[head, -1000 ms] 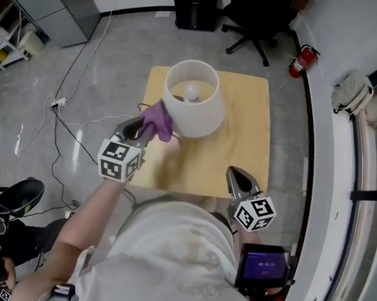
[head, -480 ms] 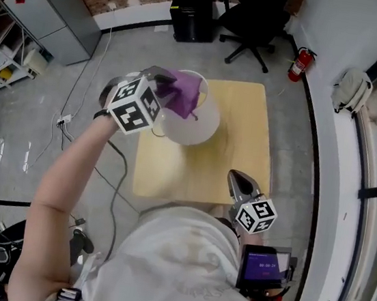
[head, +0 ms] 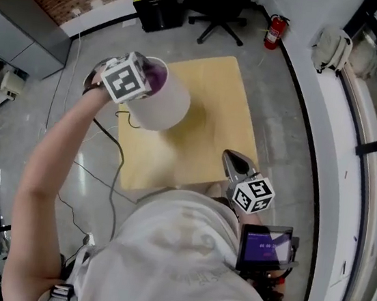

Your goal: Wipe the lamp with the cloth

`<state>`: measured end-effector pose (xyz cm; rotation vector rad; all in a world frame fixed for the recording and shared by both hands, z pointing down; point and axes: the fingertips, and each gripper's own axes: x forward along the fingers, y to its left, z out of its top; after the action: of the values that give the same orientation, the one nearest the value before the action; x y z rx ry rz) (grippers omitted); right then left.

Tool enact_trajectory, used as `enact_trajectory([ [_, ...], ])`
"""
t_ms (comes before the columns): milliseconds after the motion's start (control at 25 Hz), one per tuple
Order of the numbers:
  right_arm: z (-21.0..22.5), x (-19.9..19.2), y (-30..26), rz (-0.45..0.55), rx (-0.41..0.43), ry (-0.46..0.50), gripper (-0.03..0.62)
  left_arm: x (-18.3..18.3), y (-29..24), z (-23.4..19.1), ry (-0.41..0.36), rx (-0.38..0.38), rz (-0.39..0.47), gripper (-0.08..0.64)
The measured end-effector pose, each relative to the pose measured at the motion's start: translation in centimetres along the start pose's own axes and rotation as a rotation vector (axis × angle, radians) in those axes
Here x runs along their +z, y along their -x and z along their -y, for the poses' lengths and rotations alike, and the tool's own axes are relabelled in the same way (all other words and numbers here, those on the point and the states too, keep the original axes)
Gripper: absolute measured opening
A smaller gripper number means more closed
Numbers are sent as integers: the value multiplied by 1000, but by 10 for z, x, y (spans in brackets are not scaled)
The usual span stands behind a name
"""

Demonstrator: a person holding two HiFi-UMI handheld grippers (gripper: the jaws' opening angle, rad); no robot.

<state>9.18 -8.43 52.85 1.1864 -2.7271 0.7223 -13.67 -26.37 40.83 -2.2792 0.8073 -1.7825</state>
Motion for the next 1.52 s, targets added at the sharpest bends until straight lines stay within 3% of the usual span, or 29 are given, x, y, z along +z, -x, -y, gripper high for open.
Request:
enact_trajectory([
  [80, 6, 10, -12, 11, 10, 5, 11, 6, 3, 4, 58, -117, 40, 69],
  [200, 15, 18, -13, 12, 24, -1, 11, 10, 7, 24, 76, -291, -18, 67],
  [280, 15, 17, -8, 5, 25, -3, 11, 3, 6, 35, 45, -341, -93, 67],
  [320, 15, 17, -7, 3, 26, -4, 11, -4, 4, 35, 19, -330, -140, 66],
  [440, 20, 16, -3, 2, 28, -10, 11, -11, -8, 15, -42, -186, -215, 66],
  [520, 26, 14, -1, 3, 32, -12, 11, 4, -8, 2, -35, -76, -177, 66],
  [600, 34, 12, 3, 0, 37, -16, 11, 26, -2, -2, 1, -13, -99, 66],
  [720, 42, 9, 8, -8, 40, -20, 11, 45, 6, 2, 72, -26, 3, 66],
  [840, 40, 10, 6, -11, 55, -14, 11, 43, 23, 8, 119, -65, 56, 67],
  [920, 37, 12, 3, -12, 76, -8, 11, 37, 40, 6, 158, -49, 84, 67],
  [1040, 35, 12, 0, -24, 108, -3, 11, 30, 71, -5, 243, 49, 163, 67],
  [1280, 44, 17, -13, -60, 195, 11, 11, 29, 128, -28, 457, 301, 398, 69],
  [1520, 35, 19, -29, -110, 306, 32, 11, -16, 179, -8, 745, 459, 538, 69],
])
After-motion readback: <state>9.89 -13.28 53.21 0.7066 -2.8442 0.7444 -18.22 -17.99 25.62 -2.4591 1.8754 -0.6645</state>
